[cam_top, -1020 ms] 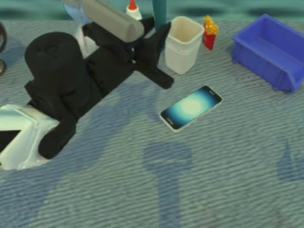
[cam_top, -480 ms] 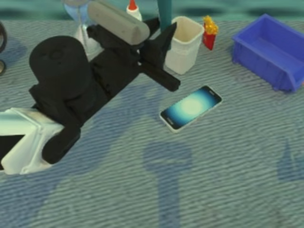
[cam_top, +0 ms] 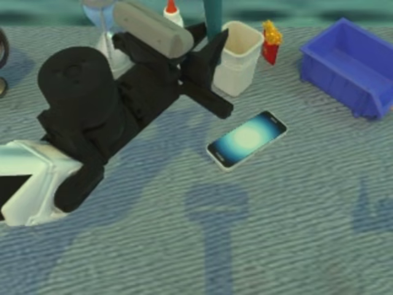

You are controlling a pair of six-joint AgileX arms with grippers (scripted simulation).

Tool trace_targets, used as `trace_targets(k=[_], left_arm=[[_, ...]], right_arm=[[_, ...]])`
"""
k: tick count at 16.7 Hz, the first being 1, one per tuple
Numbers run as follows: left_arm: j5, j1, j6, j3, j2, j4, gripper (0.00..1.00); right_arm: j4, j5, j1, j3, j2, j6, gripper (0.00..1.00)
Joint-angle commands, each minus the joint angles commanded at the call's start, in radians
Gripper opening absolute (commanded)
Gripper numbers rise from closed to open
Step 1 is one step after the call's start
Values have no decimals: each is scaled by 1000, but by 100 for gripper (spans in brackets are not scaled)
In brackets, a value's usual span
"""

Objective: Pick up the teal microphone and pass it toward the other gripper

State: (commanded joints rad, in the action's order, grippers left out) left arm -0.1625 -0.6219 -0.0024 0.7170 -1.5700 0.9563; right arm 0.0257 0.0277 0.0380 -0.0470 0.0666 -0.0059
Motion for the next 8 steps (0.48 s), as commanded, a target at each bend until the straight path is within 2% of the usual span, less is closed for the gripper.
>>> trace_targets(k=[3,8], left_arm=[[0,0,0,0,0,0,0],[0,0,0,0,0,0,0]], right_arm=[[57,52,73,-101,161,-9,100],[204,164,231,-343,560,-24,100]])
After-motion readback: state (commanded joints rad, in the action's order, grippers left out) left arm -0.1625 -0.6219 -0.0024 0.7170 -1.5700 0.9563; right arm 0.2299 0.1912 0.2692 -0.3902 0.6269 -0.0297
